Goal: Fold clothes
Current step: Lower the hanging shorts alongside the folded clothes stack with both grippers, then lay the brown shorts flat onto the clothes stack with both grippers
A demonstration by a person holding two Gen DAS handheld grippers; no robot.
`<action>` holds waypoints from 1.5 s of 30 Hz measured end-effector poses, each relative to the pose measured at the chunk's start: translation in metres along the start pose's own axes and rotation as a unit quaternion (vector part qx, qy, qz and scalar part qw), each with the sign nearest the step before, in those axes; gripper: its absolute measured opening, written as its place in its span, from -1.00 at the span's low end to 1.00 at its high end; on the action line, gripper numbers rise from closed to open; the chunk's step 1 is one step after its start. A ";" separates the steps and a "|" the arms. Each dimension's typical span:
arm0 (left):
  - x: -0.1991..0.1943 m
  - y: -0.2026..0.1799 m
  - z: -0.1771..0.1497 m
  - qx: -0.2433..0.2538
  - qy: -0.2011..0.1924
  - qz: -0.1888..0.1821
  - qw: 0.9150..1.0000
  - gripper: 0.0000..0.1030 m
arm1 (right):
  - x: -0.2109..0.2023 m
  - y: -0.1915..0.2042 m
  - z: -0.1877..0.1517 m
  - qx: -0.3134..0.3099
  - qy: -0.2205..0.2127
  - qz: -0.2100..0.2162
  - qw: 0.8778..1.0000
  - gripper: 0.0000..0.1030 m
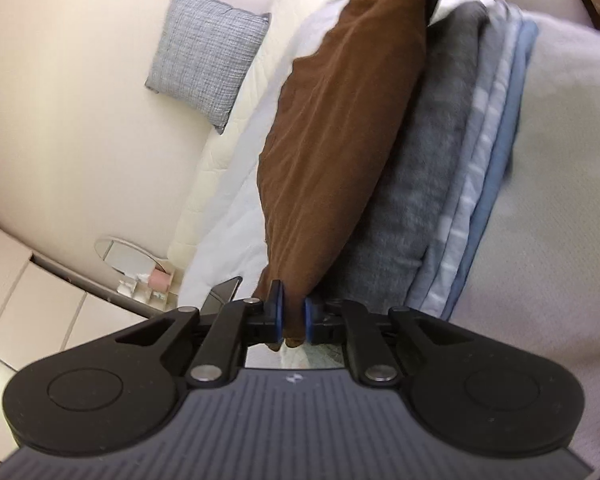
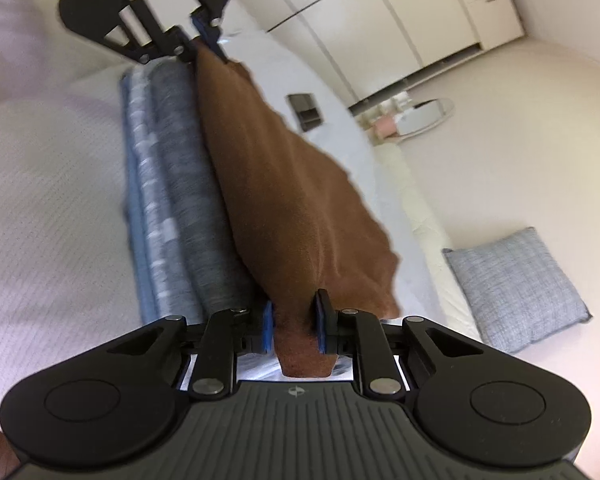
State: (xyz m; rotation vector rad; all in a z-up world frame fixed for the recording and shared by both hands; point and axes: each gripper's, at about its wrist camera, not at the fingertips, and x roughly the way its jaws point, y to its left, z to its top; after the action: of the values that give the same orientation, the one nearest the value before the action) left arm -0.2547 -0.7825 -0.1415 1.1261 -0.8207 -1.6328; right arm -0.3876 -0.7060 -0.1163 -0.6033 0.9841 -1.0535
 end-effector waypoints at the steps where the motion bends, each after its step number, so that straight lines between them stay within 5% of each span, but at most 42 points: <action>1: 0.003 -0.005 -0.003 0.008 0.005 -0.010 1.000 -0.84 | -0.002 -0.001 0.000 0.007 0.001 0.001 1.000 -0.64; 11: -0.003 -0.004 -0.013 0.004 0.016 -0.007 1.000 -0.75 | -0.015 0.002 -0.009 0.060 0.011 0.021 0.998 -0.57; 17: -0.023 0.012 -0.029 -0.066 0.041 0.006 0.997 -0.75 | -0.041 -0.011 -0.019 0.135 0.021 0.037 0.990 -0.58; 22: -0.039 0.039 -0.026 -0.162 0.035 0.010 0.986 -0.75 | -0.067 -0.036 -0.025 0.250 -0.011 0.048 0.967 -0.58; 29: -0.027 0.060 0.008 -0.243 0.004 -0.021 0.970 -0.75 | -0.042 -0.079 -0.009 0.412 -0.050 0.101 0.904 -0.58; 32: -0.006 0.047 0.008 -0.246 0.025 -0.044 0.968 -0.77 | -0.022 -0.076 -0.002 0.424 -0.046 0.112 0.897 -0.59; 38: 0.009 0.032 0.000 -0.245 0.043 -0.065 0.966 -0.77 | 0.021 -0.045 -0.018 0.405 0.016 0.148 0.902 -0.73; 41: 0.007 0.034 0.000 -0.244 0.044 -0.065 0.967 -0.77 | 0.018 -0.047 -0.019 0.399 0.017 0.151 0.904 -0.73; 45: -0.004 0.049 -0.003 -0.281 0.038 -0.054 0.957 -0.76 | -0.006 -0.064 -0.021 0.439 -0.007 0.125 0.890 -0.72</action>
State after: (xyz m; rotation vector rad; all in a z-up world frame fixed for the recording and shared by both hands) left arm -0.2356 -0.7945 -0.0973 0.8250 -0.2148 -1.7481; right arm -0.4350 -0.7250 -0.0725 0.2597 0.4601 -1.1225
